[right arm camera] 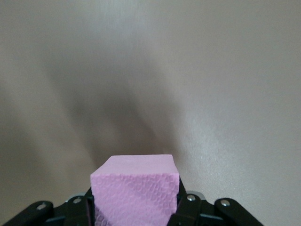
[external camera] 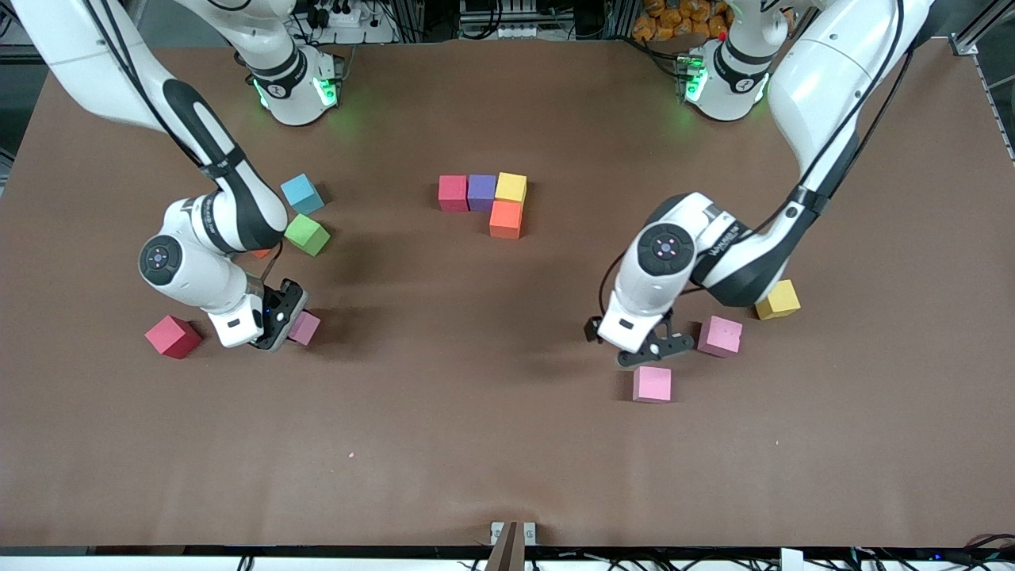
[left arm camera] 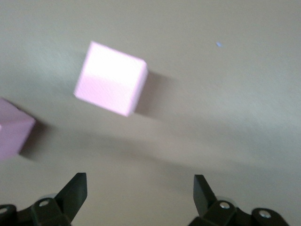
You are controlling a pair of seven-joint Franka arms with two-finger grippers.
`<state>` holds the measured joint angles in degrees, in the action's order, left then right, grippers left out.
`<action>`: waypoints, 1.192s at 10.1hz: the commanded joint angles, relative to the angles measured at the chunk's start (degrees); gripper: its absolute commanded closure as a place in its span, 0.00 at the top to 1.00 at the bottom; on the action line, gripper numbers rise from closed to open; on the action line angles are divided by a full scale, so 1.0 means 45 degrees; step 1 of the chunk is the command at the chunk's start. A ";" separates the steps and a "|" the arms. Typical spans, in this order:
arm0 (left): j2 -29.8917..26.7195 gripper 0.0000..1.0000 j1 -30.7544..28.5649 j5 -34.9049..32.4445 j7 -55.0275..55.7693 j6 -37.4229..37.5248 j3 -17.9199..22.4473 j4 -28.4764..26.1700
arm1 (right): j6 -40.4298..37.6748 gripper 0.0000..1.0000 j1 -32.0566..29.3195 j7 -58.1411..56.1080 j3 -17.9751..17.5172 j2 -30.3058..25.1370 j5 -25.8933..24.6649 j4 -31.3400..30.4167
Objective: Form number 2 with 11 blocks
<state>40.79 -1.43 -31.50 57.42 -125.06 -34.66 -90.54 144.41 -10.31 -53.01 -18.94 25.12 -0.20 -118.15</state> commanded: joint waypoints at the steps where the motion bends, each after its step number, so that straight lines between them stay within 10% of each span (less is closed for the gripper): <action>1: 0.0446 1.00 -0.0033 -0.0246 -0.1367 -0.0702 0.0668 0.0453 | -0.0352 0.35 0.1640 0.3659 -0.0030 -0.1068 0.0024 -0.0171; 9: 0.1306 1.00 -0.0230 -0.0168 -0.4749 -0.2932 0.1629 0.0511 | -0.0313 0.36 0.6446 1.7798 -0.0128 -0.1248 -0.0229 0.0726; 12: 0.1753 1.00 -0.0113 -0.0168 -0.4695 -0.2972 0.1726 0.0978 | -0.1050 0.36 0.9955 2.0994 0.2634 0.0096 -0.0443 0.2575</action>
<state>46.95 -2.75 -31.50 36.68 -138.16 -27.33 -88.64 142.32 27.51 36.39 -13.82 20.91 -0.71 -112.97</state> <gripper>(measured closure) 0.000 0.419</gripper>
